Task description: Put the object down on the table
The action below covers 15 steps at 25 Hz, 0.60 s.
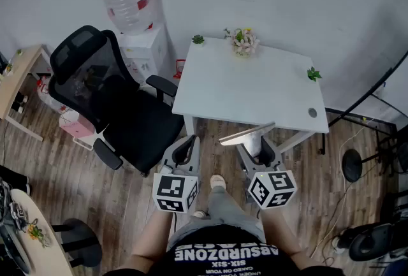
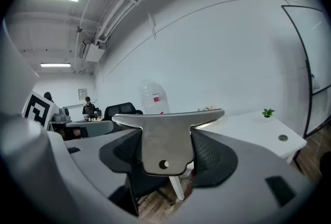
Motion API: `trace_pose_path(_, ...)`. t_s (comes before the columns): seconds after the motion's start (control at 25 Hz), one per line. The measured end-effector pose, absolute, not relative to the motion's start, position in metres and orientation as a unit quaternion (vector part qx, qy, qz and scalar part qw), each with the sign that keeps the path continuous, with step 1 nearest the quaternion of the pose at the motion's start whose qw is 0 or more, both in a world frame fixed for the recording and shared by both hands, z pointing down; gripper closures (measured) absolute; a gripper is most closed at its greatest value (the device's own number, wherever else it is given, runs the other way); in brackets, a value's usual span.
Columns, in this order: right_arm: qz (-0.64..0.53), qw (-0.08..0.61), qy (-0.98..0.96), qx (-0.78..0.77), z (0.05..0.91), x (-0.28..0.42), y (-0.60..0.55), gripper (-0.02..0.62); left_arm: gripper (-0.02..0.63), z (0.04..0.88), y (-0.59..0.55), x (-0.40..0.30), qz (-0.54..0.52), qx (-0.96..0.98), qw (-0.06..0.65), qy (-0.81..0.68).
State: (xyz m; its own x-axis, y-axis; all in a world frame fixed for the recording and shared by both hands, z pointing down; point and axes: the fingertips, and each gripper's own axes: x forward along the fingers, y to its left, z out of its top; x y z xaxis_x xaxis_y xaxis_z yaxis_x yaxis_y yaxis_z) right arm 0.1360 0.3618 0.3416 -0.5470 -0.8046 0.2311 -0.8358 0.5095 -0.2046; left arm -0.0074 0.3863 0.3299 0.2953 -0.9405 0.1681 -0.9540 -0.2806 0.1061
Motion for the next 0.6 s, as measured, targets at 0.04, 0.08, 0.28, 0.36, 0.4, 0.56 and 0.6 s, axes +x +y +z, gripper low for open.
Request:
trace_pose_path(0.04,0.148,0.053,-0.867,0.473,0.342,0.136,0.355,0.307,0.600,0.331,0.380,-0.007,0.039,0.800,0.094,-0.591)
trace_pose_path(0.08,0.150,0.053,-0.867,0.473,0.342,0.135,0.349,0.307,0.600,0.331,0.374,-0.007,0.042,0.801,0.094,-0.589)
trace_pose_path(0.28,0.160,0.048,-0.868,0.468,0.342,0.131,0.309,0.307,0.600,0.333,0.336,-0.010,0.048,0.802,0.094,-0.588)
trace_pose_path(0.36,0.162,0.052,-0.868,0.466,0.345,0.128,0.294,0.307,0.600,0.336,0.323,-0.012,0.050,0.801,0.096,-0.589)
trace_pose_path(0.4,0.164,0.053,-0.868,0.465,0.345,0.127,0.288,0.307,0.600,0.337,0.317,-0.013,0.052,0.800,0.097,-0.590)
trace_pose_path(0.56,0.172,0.060,-0.868,0.462,0.349,0.123,0.262,0.307,0.600,0.343,0.296,-0.021,0.059,0.794,0.104,-0.597)
trace_pose_path(0.6,0.175,0.062,-0.867,0.462,0.351,0.122,0.256,0.307,0.600,0.344,0.291,-0.023,0.058,0.792,0.106,-0.599)
